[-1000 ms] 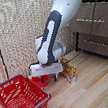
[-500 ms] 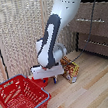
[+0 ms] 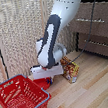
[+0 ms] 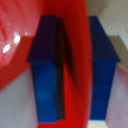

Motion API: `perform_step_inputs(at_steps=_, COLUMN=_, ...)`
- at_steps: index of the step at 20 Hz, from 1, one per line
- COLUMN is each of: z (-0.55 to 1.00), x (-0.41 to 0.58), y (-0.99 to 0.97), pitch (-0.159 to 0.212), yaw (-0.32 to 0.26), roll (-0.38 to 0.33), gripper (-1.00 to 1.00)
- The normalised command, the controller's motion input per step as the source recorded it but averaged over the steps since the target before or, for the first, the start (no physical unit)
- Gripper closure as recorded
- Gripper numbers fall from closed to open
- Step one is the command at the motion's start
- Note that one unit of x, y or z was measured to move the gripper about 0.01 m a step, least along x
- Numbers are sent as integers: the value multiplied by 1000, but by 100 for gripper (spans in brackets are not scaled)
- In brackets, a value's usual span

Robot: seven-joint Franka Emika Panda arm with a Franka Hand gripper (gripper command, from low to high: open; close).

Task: Transport the gripper mindfully toward the orange-red bowl and clasp it to elevate with ease. Ensure your robot's arm aligns efficiently with the top drawer's opening. Carefully slide the orange-red bowl into the designated spot with precision. After confirmation, withdraw the gripper gently. Close the drawer smoothly by transitioning the gripper to its handle.

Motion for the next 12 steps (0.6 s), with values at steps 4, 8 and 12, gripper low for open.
perform_step_inputs(at_steps=4, z=401, x=164, y=-109, pitch=44, yaw=0, roll=4, gripper=100)
perform_step_inputs(at_steps=8, z=595, x=270, y=-64, pitch=49, yaw=0, roll=0, gripper=100)
perform_step_inputs(at_steps=12, z=658, x=296, y=-14, pitch=104, yaw=0, roll=-2, gripper=100)
